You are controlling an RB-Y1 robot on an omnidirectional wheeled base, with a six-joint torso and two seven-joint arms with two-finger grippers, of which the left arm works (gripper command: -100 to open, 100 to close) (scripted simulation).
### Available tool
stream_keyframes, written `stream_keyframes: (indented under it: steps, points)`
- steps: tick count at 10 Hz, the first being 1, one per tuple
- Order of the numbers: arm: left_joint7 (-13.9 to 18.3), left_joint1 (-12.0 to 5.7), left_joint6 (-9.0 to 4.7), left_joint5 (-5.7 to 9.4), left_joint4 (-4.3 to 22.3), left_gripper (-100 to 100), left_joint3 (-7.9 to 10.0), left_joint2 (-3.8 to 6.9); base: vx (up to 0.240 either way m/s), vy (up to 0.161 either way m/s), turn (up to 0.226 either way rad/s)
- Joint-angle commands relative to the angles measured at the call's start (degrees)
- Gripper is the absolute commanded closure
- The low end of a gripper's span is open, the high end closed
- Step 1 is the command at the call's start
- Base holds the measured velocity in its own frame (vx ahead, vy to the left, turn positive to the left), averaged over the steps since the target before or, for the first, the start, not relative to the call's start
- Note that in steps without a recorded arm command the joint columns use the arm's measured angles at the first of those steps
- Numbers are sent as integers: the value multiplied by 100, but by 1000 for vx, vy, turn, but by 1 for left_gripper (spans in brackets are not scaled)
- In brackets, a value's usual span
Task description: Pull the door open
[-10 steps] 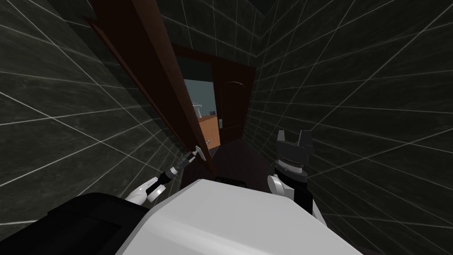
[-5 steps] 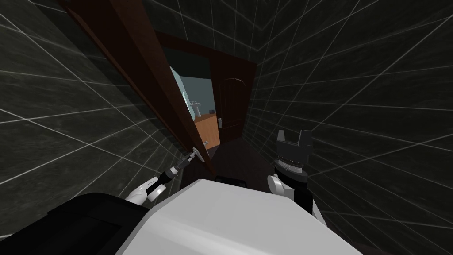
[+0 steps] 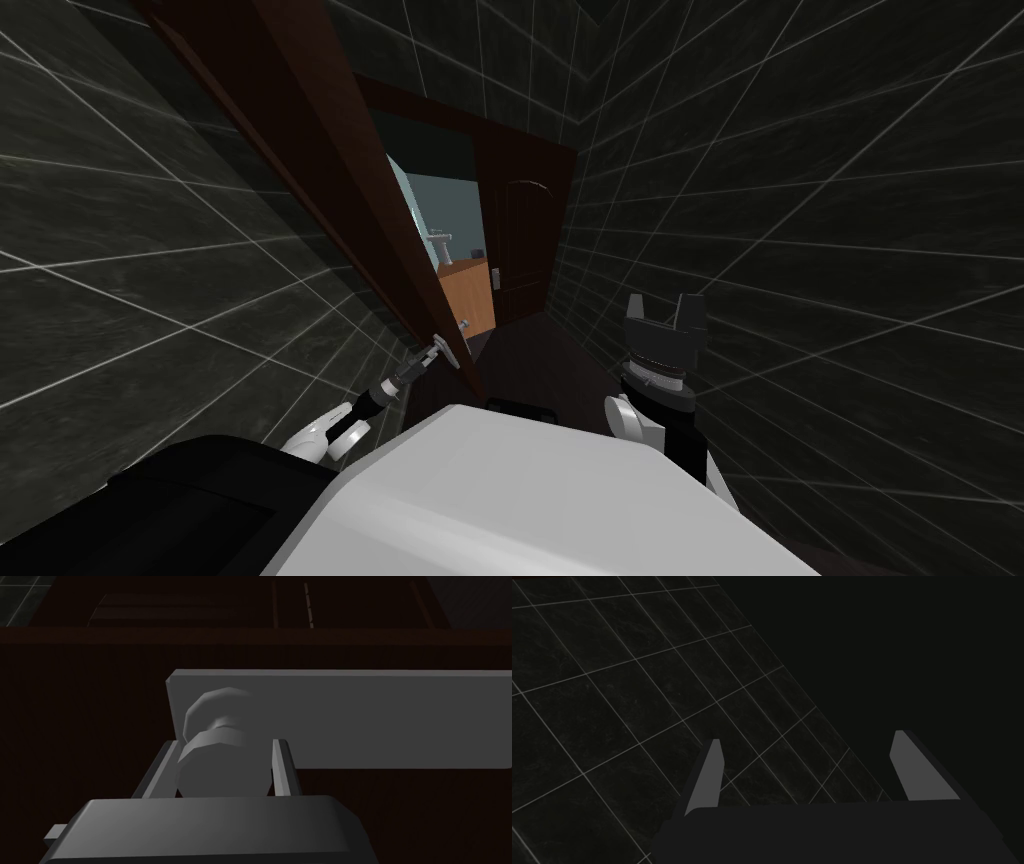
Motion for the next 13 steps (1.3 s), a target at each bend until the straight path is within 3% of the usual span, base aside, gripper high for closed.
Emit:
stream_keyframes:
  steps: [1, 6, 9, 10, 13]
  points:
    - [-11, -14, -180, -54, 79, 100, -53, -62, 49, -34, -43]
    - [-13, -12, -661, -147, 403, 100, -83, -110, 26, -33, -67]
    - [-15, -5, -879, -188, 551, 100, -95, -126, 4, -31, -43]
    - [41, 71, -799, -88, 610, -100, -10, -67, -92, 25, 223]
    - [146, 258, -741, 101, 744, -100, 159, 49, -176, 78, 199]
